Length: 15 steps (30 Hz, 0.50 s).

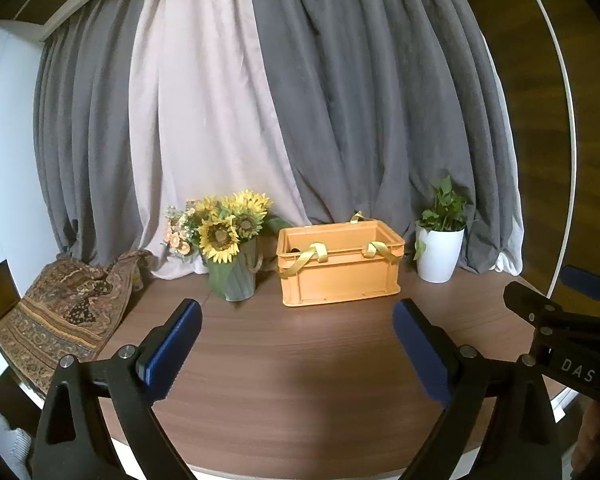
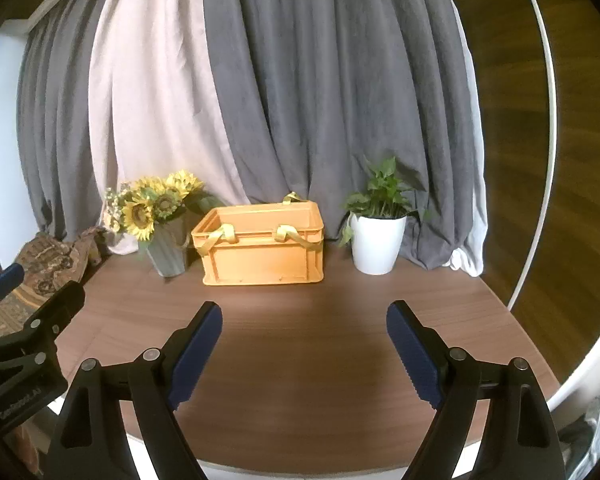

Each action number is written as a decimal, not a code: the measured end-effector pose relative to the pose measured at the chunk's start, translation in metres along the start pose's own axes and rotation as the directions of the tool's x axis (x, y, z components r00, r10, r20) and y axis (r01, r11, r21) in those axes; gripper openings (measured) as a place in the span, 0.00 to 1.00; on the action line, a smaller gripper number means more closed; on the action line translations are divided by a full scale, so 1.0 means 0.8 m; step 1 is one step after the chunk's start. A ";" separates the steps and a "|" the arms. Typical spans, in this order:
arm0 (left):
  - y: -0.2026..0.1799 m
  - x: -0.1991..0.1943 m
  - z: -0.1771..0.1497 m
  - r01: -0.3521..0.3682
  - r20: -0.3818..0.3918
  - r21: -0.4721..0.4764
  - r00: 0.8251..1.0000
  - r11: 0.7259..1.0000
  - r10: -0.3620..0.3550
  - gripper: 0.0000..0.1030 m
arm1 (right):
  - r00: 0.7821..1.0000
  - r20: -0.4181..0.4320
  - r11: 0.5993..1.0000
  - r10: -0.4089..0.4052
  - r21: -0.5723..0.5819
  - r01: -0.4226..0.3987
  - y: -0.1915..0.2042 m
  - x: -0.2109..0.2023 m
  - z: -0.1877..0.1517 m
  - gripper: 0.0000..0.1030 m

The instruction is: Organize soft objects

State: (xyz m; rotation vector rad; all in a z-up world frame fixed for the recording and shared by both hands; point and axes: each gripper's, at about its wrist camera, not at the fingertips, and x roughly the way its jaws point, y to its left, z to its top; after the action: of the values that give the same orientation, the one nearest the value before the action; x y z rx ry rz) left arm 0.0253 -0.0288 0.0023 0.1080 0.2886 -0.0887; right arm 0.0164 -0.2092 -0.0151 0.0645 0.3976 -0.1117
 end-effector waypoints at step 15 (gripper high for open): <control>0.010 -0.023 -0.004 0.002 -0.003 -0.007 1.000 1.000 -0.002 1.00 | 1.000 0.018 1.000 0.009 -0.001 -0.009 0.006 -0.018 -0.005 0.83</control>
State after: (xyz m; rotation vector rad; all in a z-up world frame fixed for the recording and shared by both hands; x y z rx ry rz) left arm 0.0075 -0.0192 0.0053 0.1007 0.2917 -0.0894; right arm 0.0025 -0.2028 -0.0133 0.0648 0.3789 -0.1033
